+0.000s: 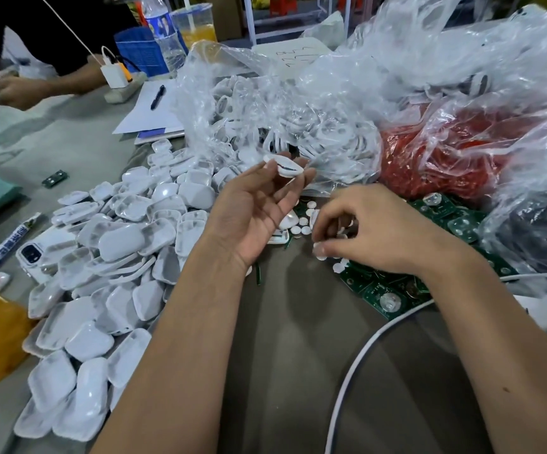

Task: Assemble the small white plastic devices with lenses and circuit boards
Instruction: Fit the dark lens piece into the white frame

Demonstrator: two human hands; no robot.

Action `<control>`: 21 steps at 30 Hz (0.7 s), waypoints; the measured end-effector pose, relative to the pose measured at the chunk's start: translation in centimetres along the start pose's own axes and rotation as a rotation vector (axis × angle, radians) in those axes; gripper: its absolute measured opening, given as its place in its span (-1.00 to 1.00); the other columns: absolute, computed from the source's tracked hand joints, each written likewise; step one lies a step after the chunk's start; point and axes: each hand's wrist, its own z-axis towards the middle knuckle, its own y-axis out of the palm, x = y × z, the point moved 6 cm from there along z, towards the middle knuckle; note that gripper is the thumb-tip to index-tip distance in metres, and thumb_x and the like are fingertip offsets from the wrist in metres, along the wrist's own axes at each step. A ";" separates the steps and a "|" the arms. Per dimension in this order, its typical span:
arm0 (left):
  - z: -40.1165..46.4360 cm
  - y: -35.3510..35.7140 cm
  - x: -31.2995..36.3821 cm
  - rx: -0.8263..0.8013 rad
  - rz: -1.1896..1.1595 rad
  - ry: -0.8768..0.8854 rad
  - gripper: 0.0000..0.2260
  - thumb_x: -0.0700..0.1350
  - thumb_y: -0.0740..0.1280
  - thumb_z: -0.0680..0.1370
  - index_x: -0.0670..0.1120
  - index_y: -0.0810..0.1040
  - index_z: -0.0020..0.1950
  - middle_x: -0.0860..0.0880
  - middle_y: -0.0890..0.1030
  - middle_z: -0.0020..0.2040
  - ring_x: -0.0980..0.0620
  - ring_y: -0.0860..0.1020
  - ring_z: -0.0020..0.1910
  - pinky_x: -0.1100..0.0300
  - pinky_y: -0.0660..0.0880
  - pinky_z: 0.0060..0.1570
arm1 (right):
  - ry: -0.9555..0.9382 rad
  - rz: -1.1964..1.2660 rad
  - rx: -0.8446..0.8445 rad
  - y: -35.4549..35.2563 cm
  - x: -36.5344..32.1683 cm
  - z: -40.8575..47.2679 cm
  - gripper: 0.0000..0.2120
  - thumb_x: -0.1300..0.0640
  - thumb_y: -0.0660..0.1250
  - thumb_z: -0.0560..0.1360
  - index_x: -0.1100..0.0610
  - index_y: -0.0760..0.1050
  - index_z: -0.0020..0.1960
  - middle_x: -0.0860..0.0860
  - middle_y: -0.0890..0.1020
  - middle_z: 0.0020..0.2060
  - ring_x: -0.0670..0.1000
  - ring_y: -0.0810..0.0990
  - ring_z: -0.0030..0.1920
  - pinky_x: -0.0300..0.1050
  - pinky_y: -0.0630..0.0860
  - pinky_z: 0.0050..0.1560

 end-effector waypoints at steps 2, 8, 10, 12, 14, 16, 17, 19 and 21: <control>0.1 -0.1 0.0 -0.004 -0.011 -0.008 -0.64 -0.31 0.18 0.66 -0.40 0.38 0.44 -0.37 0.64 0.18 -0.27 0.69 0.05 0.12 0.64 0.11 | 0.007 -0.042 -0.078 0.6 0.0 0.0 -0.84 -0.03 0.66 0.35 -0.13 0.73 -0.12 -0.20 0.59 -0.22 -0.24 0.56 -0.08 -0.38 0.45 -0.14; 0.2 -0.4 -0.1 0.021 0.143 -0.015 -0.68 -0.39 0.11 0.61 -0.32 0.48 0.33 -0.36 0.64 0.15 -0.17 0.70 -0.06 0.25 0.64 -0.11 | -0.038 -0.060 -0.147 1.1 -0.7 0.0 -0.89 0.06 0.62 0.42 -0.10 0.71 -0.19 -0.19 0.56 -0.17 -0.21 0.55 -0.07 -0.44 0.40 -0.11; 0.3 -0.6 0.0 0.055 0.221 0.002 -0.72 -0.38 0.15 0.64 -0.32 0.49 0.32 -0.34 0.66 0.11 -0.13 0.71 -0.09 0.27 0.64 -0.16 | -0.014 -0.065 -0.120 0.9 -0.5 0.0 -0.88 0.02 0.63 0.41 -0.10 0.69 -0.17 -0.19 0.56 -0.16 -0.21 0.56 -0.09 -0.41 0.40 -0.12; 0.3 -0.7 0.0 0.085 0.289 0.029 -0.74 -0.39 0.21 0.64 -0.32 0.51 0.31 -0.31 0.68 0.08 -0.09 0.71 -0.13 0.28 0.63 -0.19 | 0.018 -0.081 -0.090 0.5 0.0 -0.1 -0.85 -0.03 0.64 0.38 -0.10 0.68 -0.15 -0.18 0.55 -0.14 -0.20 0.55 -0.09 -0.34 0.43 -0.12; 0.3 -0.8 0.0 0.114 0.350 0.062 -0.75 -0.41 0.25 0.62 -0.28 0.56 0.28 -0.27 0.69 0.05 -0.07 0.71 -0.16 0.29 0.61 -0.22 | 0.035 -0.099 -0.102 0.4 0.2 -0.2 -0.85 -0.05 0.64 0.38 -0.10 0.67 -0.18 -0.17 0.52 -0.13 -0.19 0.53 -0.10 -0.33 0.41 -0.15; 0.3 -0.9 0.0 0.135 0.408 0.091 -0.74 -0.43 0.27 0.60 -0.21 0.62 0.21 -0.22 0.67 0.00 -0.06 0.71 -0.22 0.30 0.60 -0.24 | 0.031 -0.117 -0.123 0.6 0.3 -0.2 -0.86 -0.04 0.63 0.41 -0.09 0.67 -0.20 -0.17 0.52 -0.13 -0.18 0.53 -0.11 -0.34 0.38 -0.17; 0.3 -0.9 0.0 0.135 0.439 0.103 -0.73 -0.44 0.28 0.60 -0.19 0.64 0.19 -0.20 0.65 -0.01 -0.06 0.71 -0.24 0.30 0.60 -0.25 | 0.029 -0.106 -0.112 0.6 0.3 -0.2 -0.86 -0.03 0.62 0.42 -0.09 0.66 -0.20 -0.16 0.55 -0.15 -0.19 0.55 -0.12 -0.35 0.38 -0.18; 0.3 -0.8 0.0 0.122 0.507 0.126 -0.71 -0.45 0.30 0.58 -0.18 0.65 0.20 -0.20 0.61 -0.01 -0.06 0.70 -0.27 0.29 0.59 -0.26 | 0.048 0.011 -0.012 0.0 0.5 -0.1 -0.86 0.01 0.60 0.45 -0.08 0.65 -0.20 -0.13 0.65 -0.23 -0.20 0.61 -0.19 -0.37 0.45 -0.20; 0.3 -0.6 -0.1 0.102 0.574 0.157 -0.69 -0.46 0.32 0.57 -0.16 0.66 0.20 -0.22 0.60 0.00 -0.04 0.69 -0.29 0.28 0.60 -0.25 | 0.078 0.254 0.172 -1.0 0.9 0.0 -0.89 0.08 0.58 0.47 -0.02 0.65 -0.15 -0.13 0.70 -0.27 -0.18 0.66 -0.29 -0.36 0.52 -0.26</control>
